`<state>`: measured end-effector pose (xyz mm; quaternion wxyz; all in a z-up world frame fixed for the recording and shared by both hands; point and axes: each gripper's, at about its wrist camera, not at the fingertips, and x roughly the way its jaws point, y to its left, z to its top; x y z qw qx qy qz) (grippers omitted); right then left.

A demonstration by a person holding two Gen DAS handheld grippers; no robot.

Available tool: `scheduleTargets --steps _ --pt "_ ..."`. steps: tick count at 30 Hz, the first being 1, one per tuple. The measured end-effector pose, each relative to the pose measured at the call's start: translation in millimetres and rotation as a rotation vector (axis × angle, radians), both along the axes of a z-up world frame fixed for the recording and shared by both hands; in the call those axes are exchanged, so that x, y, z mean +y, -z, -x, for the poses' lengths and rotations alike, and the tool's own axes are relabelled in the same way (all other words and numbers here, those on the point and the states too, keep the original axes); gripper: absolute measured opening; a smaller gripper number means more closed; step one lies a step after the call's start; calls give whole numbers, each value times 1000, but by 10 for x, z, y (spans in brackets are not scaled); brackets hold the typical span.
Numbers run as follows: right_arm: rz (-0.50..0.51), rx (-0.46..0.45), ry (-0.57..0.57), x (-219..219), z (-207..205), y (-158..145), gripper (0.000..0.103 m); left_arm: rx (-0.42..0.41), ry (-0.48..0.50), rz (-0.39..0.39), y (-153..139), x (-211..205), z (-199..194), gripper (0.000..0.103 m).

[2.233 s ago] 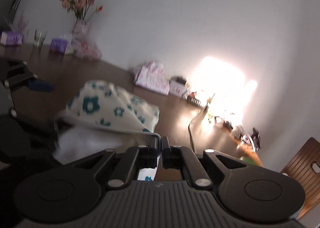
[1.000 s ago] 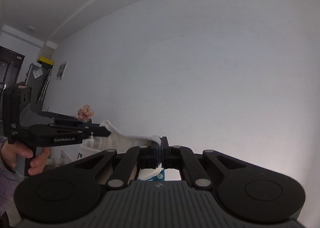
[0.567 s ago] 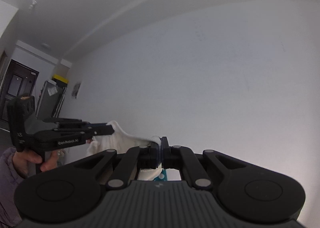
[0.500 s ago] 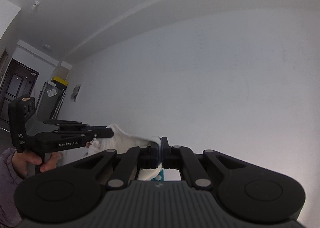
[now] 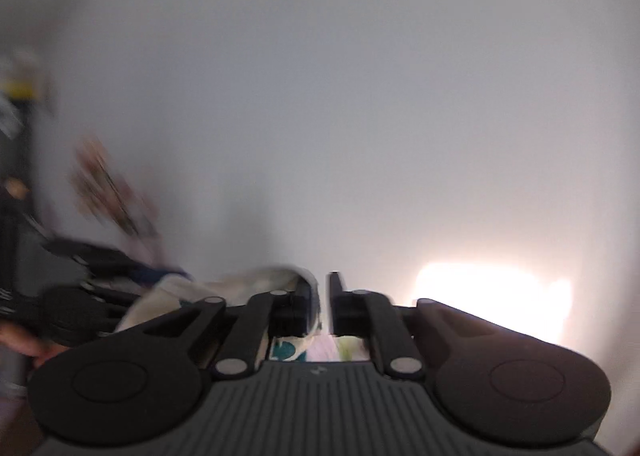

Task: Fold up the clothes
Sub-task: 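Lay the garment flat on the table and open both grippers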

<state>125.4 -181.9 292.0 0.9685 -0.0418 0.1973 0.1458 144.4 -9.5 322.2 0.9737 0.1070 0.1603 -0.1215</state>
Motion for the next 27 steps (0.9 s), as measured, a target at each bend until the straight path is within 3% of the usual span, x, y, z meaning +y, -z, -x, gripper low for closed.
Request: scheduleTargets --steps 1,2,3,4,5,6,7,8,10,12,13,14,15,18,23,24,25,27 --pt "19 103 50 17 -228 345 34 114 -46 -31 332 12 -288 60" --pt "38 207 100 33 -456 690 33 229 -93 -61 663 25 -577 56" --pt "29 263 111 34 -508 951 36 334 -126 -81 974 51 -810 32" --pt "7 294 102 27 -464 1166 39 393 -96 -47 1185 143 -774 20" --pt "-12 312 105 18 -375 1346 49 453 -66 -12 1395 234 -737 23" --pt "-17 312 104 -11 -214 1505 55 508 -34 25 1597 320 -673 34" --pt "-16 306 97 -52 -26 1663 57 547 11 71 1757 379 -473 51" --pt "-16 300 86 -54 142 1810 62 583 48 112 1911 448 -294 58" --pt "-20 305 71 -83 532 2102 64 599 38 120 2193 560 87 66" --pt "-19 320 69 -71 896 2415 63 581 31 93 2516 537 672 67" --pt "-16 330 73 -61 1040 2521 63 572 33 79 2526 510 979 67" --pt "-15 338 76 -80 1187 2588 60 574 36 71 2656 401 1104 67" --pt "-14 344 71 -107 1325 2665 51 580 36 72 2770 320 1263 67" --pt "40 318 41 -91 1582 2810 37 553 5 45 2961 139 1664 67" --pt "135 268 28 -28 1737 2847 21 486 -77 27 3047 -3 1884 67" --pt "151 266 21 -17 1768 2842 19 484 -73 23 3060 5 1883 55" --pt "162 269 4 -8 1814 2838 17 481 -70 22 3071 17 1879 38" --pt "176 279 -40 8 1920 2833 11 476 -75 35 3072 84 1846 33"
